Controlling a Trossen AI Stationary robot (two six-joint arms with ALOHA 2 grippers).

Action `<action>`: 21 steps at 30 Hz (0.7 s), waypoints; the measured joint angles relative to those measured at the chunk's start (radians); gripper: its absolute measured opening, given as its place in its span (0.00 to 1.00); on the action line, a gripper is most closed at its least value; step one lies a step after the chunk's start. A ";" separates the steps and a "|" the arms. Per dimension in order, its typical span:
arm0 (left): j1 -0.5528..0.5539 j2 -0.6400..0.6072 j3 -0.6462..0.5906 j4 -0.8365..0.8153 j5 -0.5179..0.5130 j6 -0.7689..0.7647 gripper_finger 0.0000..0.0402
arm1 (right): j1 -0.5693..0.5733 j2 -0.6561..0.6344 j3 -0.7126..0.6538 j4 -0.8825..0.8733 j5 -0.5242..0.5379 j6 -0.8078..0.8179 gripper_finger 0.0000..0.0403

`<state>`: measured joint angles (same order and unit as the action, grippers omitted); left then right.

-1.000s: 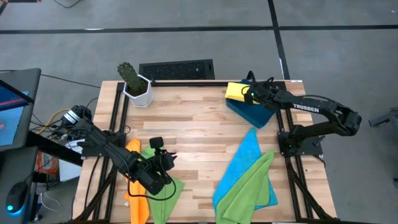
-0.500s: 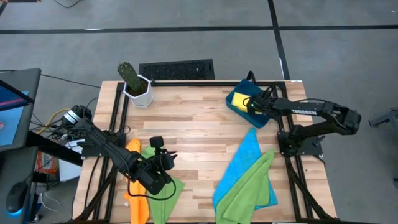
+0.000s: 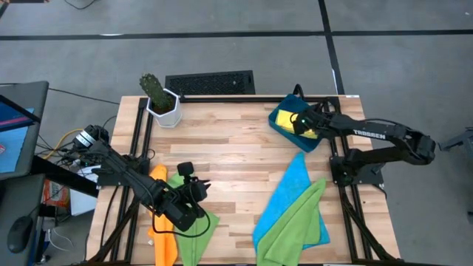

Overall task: Fold microfiber towels
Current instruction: Fold the left green microfiber cloth

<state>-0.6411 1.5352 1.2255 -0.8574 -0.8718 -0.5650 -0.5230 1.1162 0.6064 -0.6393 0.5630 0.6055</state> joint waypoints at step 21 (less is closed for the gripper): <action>0.069 -0.017 -0.123 0.153 0.165 -0.205 0.43 | 0.715 -0.048 0.001 0.146 -0.403 0.201 0.63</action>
<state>-0.5724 1.5185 1.1029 -0.7040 -0.7067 -0.7698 0.1924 1.0680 0.6075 -0.4929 0.1596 0.8060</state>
